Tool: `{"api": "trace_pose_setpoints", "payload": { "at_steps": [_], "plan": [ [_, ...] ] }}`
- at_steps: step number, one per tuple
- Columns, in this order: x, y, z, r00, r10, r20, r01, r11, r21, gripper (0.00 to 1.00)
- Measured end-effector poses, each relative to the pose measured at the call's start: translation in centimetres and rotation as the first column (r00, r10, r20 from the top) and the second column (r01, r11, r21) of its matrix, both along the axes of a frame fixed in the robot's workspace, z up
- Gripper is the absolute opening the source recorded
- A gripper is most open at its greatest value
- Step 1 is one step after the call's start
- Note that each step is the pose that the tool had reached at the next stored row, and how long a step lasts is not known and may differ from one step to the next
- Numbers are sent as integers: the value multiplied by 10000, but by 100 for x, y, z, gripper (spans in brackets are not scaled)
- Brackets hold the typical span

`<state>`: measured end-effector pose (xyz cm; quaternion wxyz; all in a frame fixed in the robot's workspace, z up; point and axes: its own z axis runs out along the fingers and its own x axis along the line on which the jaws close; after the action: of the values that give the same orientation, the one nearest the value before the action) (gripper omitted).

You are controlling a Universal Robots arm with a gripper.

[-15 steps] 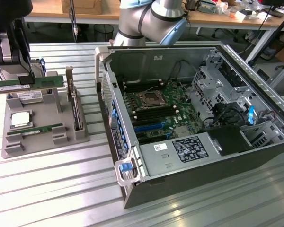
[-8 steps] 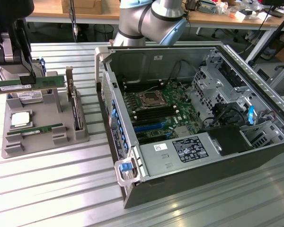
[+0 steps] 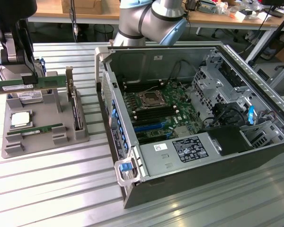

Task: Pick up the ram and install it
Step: 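Pick up the ram and move it above insertion slot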

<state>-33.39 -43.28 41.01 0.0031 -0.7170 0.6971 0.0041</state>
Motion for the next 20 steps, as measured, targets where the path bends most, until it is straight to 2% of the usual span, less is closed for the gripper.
{"api": "trace_pose_setpoints", "payload": {
  "at_steps": [20],
  "plan": [
    [122,0,0,10000,0,-1,0,10000,-20,12]
  ]
}}
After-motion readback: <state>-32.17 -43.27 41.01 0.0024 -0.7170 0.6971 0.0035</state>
